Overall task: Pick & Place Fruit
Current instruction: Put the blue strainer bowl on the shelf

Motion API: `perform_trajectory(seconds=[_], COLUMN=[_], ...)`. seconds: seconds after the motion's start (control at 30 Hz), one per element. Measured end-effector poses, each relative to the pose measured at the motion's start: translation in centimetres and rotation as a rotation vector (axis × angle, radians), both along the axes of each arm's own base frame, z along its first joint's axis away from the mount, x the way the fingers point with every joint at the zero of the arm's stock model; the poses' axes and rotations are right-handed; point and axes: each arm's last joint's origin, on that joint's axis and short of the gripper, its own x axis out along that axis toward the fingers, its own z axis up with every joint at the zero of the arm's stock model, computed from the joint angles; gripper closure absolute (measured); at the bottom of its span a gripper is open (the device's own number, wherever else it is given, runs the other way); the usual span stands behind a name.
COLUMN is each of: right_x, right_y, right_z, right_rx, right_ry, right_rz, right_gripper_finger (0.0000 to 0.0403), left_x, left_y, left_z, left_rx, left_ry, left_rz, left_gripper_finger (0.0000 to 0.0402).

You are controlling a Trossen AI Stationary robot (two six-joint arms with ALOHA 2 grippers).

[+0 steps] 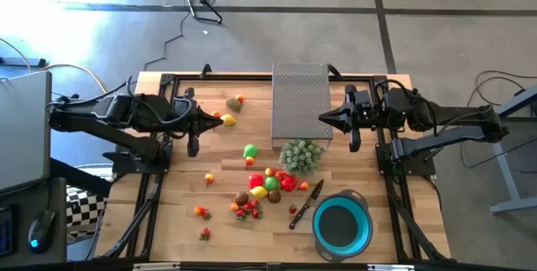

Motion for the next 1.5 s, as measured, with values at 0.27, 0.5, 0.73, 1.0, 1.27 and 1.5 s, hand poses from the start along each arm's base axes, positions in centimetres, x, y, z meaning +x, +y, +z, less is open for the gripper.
perform_trajectory(seconds=[0.27,0.5,0.73,1.0,1.27,1.5], right_x=[0.0,0.0,-0.1,0.7,0.8,0.5], right_y=[0.0,-0.1,-0.1,0.1,1.6,3.1], right_z=[-0.1,-0.2,-2.6,-4.5,-2.1,-0.5], right_rx=[0.0,0.073,0.206,0.331,0.284,0.421], right_ry=[0.007,0.021,0.249,0.447,0.672,0.817], right_rz=[0.0,-0.031,-0.094,-0.071,-0.134,-0.206], right_gripper_finger=[0.0401,0.0401,0.0401,0.0401,0.0401,0.0401], left_x=[2.5,2.2,-0.3,-1.3,-1.2,-1.2], left_y=[-0.6,-0.7,-0.3,-0.2,-0.2,-0.2], left_z=[-4.7,-5.1,-3.3,-2.9,-3.0,-3.0], left_rx=[-0.031,-0.023,-0.003,-0.006,-0.005,-0.006], left_ry=[-0.057,-0.212,-0.33,-0.361,-0.348,-0.349], left_rz=[-0.063,-0.141,-0.15,-0.15,-0.151,-0.151], left_gripper_finger=[0.0402,0.0402,0.0402,0.0402,0.0402,0.0402])
